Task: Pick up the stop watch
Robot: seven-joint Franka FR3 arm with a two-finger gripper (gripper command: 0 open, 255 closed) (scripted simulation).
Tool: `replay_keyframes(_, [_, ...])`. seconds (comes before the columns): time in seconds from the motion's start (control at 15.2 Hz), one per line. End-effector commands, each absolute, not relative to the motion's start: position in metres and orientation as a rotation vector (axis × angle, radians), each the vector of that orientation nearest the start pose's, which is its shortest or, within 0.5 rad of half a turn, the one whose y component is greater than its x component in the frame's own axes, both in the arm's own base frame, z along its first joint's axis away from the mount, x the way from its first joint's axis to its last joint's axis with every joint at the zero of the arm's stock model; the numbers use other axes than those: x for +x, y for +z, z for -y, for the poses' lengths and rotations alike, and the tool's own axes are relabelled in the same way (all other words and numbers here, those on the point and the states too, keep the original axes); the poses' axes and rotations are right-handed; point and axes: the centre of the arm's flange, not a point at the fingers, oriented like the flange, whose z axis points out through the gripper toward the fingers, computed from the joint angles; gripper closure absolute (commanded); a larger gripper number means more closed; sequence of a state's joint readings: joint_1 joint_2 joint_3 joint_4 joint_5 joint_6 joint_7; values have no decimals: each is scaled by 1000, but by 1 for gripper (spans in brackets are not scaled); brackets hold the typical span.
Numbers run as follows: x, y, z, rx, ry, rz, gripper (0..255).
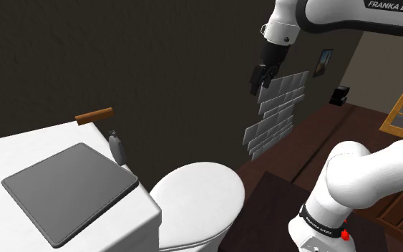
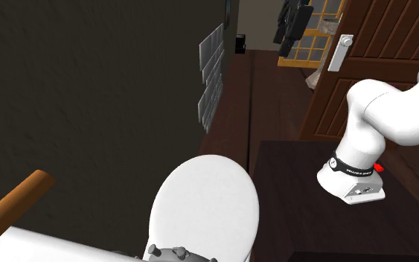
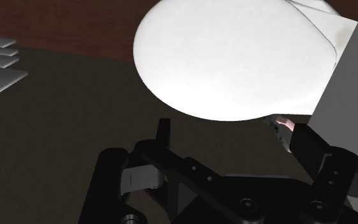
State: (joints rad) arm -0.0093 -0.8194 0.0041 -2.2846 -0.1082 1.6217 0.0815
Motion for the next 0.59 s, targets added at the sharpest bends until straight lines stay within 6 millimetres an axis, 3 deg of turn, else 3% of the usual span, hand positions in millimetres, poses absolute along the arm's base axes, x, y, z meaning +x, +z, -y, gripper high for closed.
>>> replay_keyframes(0.0, [302, 640, 12, -3233, -260, -147, 0])
replay_keyframes(0.53, [344, 627, -80, -3204, -227, -175, 0])
